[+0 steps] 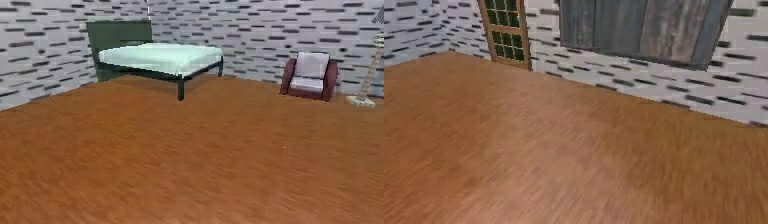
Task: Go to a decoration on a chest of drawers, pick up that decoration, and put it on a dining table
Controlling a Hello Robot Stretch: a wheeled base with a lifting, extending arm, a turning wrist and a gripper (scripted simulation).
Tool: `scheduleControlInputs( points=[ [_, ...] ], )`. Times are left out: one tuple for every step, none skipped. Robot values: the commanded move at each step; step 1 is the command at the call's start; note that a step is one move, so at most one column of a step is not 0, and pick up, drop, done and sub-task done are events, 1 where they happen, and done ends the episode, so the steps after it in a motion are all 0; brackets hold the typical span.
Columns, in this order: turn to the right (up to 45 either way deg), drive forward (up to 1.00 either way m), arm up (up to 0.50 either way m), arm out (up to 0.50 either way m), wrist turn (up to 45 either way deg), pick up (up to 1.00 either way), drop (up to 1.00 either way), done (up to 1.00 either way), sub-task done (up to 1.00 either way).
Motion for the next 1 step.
scheduleControlInputs(
  points=[
    [45.0, 0.00, 0.00, 0.00, 0.0, 0.00, 0.00, 0.00, 0.00]
  ],
)
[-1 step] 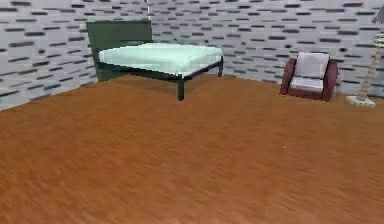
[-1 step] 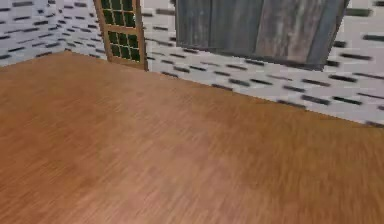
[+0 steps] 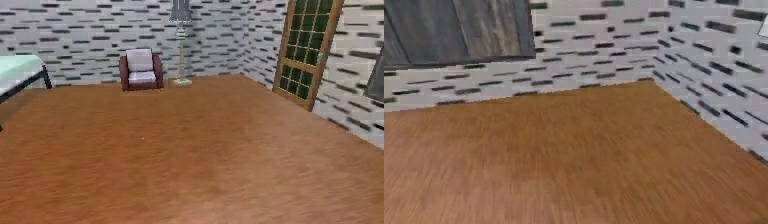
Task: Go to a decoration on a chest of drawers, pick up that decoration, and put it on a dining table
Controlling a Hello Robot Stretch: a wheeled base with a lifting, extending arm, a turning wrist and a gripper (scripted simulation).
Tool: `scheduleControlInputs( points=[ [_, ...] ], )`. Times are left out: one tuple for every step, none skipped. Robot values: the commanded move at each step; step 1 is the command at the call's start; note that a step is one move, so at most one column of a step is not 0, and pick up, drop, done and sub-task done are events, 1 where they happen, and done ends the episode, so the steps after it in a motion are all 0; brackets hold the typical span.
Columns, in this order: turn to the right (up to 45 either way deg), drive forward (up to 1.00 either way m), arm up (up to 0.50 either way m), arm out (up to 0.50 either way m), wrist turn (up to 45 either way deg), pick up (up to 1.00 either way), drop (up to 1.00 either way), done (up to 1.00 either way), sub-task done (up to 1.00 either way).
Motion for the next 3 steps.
scheduleControlInputs(
  points=[
    [21.0, 0.00, 0.00, 0.00, 0.0, 0.00, 0.00, 0.00, 0.00],
    [0.0, 0.20, 0.00, 0.00, 0.0, 0.00, 0.00, 0.00, 0.00],
    [-45.0, 0.00, 0.00, 0.00, 0.0, 0.00, 0.00, 0.00, 0.00]
  ],
)
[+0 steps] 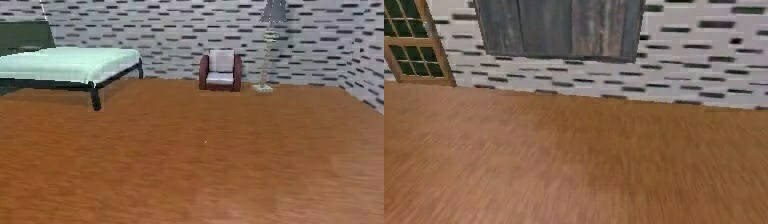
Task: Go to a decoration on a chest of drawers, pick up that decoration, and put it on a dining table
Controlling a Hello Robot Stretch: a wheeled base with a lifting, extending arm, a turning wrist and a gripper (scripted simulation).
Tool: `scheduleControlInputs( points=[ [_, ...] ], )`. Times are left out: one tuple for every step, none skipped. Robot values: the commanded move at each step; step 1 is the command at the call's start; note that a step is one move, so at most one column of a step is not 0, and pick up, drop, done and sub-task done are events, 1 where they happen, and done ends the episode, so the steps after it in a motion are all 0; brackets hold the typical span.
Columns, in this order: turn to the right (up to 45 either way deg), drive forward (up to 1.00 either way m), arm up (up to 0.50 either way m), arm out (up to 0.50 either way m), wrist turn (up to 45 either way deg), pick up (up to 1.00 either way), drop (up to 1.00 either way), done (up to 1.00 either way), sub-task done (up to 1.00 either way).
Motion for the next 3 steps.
scheduleControlInputs(
  points=[
    [-33.0, 0.00, 0.00, 0.00, 0.0, 0.00, 0.00, 0.00, 0.00],
    [0.0, 0.25, 0.00, 0.00, 0.0, 0.00, 0.00, 0.00, 0.00],
    [-45.0, 0.00, 0.00, 0.00, 0.0, 0.00, 0.00, 0.00, 0.00]
  ],
)
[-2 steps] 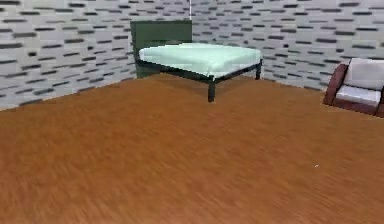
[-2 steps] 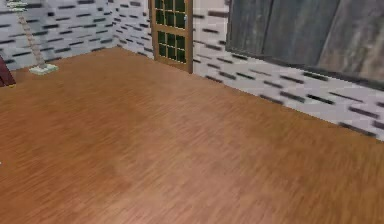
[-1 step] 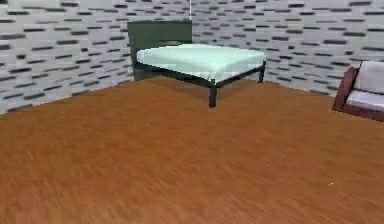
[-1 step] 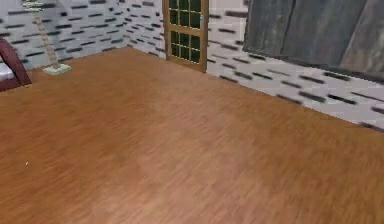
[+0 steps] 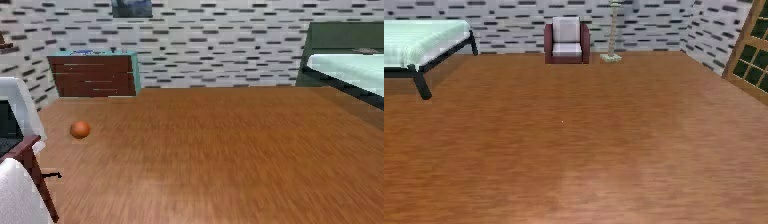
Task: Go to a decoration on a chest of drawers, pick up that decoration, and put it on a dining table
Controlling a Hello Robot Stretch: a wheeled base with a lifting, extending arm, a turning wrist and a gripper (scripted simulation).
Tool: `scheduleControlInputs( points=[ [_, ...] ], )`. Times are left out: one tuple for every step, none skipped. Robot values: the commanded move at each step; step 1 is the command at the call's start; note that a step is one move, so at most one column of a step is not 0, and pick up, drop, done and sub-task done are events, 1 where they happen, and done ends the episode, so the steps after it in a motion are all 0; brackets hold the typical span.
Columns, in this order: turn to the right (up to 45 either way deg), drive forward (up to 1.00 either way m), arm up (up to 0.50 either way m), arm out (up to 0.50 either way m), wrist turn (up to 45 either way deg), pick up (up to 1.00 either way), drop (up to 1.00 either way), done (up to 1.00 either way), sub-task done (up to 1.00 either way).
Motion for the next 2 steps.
scheduleControlInputs(
  points=[
    [0.0, 0.85, 0.00, 0.00, 0.0, 0.00, 0.00, 0.00, 0.00],
    [-12.0, 0.00, 0.00, 0.00, 0.0, 0.00, 0.00, 0.00, 0.00]
  ],
)
